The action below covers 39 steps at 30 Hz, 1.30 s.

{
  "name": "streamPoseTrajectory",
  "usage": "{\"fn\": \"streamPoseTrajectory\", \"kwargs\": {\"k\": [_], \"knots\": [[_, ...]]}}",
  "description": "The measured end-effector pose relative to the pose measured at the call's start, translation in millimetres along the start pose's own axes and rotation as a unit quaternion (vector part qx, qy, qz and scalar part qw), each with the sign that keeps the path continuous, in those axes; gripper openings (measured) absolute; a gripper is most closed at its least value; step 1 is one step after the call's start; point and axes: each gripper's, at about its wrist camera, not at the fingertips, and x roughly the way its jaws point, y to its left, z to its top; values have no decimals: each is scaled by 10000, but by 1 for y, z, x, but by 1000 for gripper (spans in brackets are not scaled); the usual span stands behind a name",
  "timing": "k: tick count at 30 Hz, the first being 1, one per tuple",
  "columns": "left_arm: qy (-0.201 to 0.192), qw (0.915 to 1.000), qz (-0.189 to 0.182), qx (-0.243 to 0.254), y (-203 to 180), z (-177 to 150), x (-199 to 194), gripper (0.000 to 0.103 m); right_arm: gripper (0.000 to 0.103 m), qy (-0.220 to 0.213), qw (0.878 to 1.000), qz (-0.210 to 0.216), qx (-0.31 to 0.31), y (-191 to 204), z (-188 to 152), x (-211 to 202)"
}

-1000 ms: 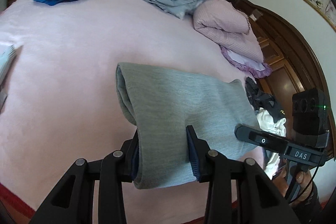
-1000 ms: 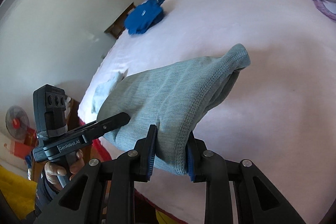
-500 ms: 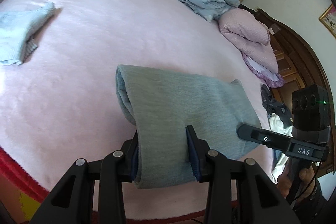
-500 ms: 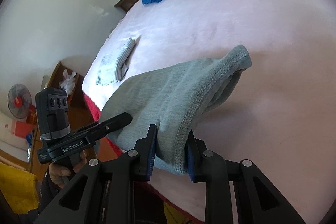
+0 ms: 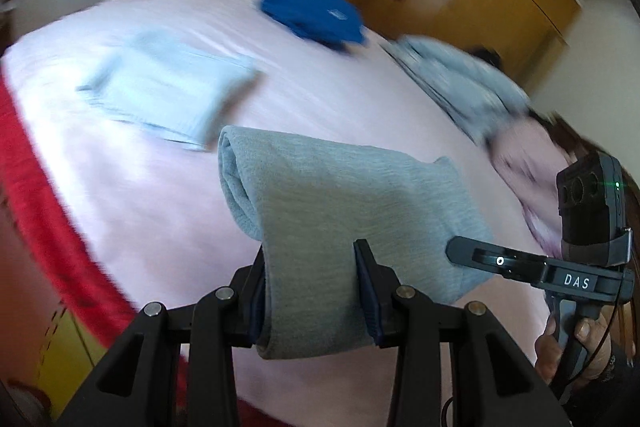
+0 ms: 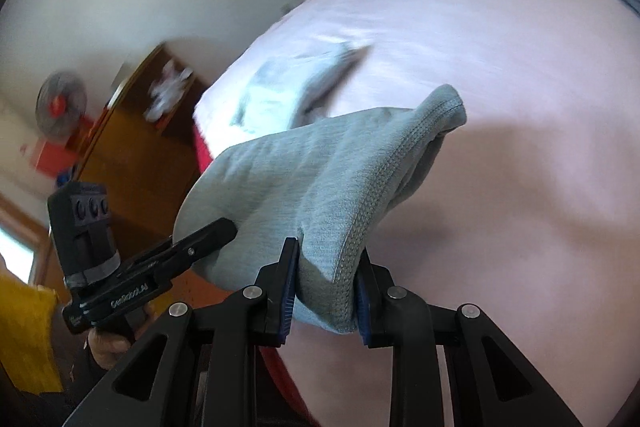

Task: Fold clothes
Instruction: 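Carry the grey bundle with both grippers toward the striped folded shirt, then lower the grey bundle beside the striped shirt and open both grippers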

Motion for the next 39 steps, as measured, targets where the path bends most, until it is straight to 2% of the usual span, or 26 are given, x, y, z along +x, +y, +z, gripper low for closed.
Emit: {"fn": "streamPoseTrajectory", "kwargs": {"k": [5,10,13,15,18,20,24,26,29,33,35,39], "knots": [[-585,9946,517,-678,49,-1,-9,35,26,315,9957,146,-855,37,36,53],[-1116,9828,947,-1126,74,-5,-12,35,27,416,9873,208,-1521,57,59,84],[-926,9804,1143,-1311,79,-10,13,35,28,647,9861,71,-1531,44,58,111],[-536,9809,1174,-1456,86,-18,38,35,28,840,9860,-49,-1437,30,54,128],[-491,9819,1229,-1354,82,-22,46,35,28,1092,9865,-144,-1211,4,42,145],[-482,9826,1265,-1274,79,-24,50,36,29,1070,9876,-121,-1138,1,42,143],[-486,9797,1126,-1588,82,-24,44,36,28,899,9869,-213,-1324,11,43,136],[-399,9794,1118,-1634,85,-25,48,36,30,1011,9861,-269,-1288,9,42,140],[-317,9778,1180,-1704,85,-27,47,42,37,1147,9861,-340,-1157,4,40,144],[-241,9739,1563,-1628,80,-27,44,61,40,1159,9858,-429,-1134,5,42,140],[-229,9725,1635,-1643,78,-30,40,63,45,1159,9854,-487,-1149,6,44,137],[-184,9682,1882,-1638,75,-39,34,68,45,1099,9860,-581,-1107,3,39,121]]}}
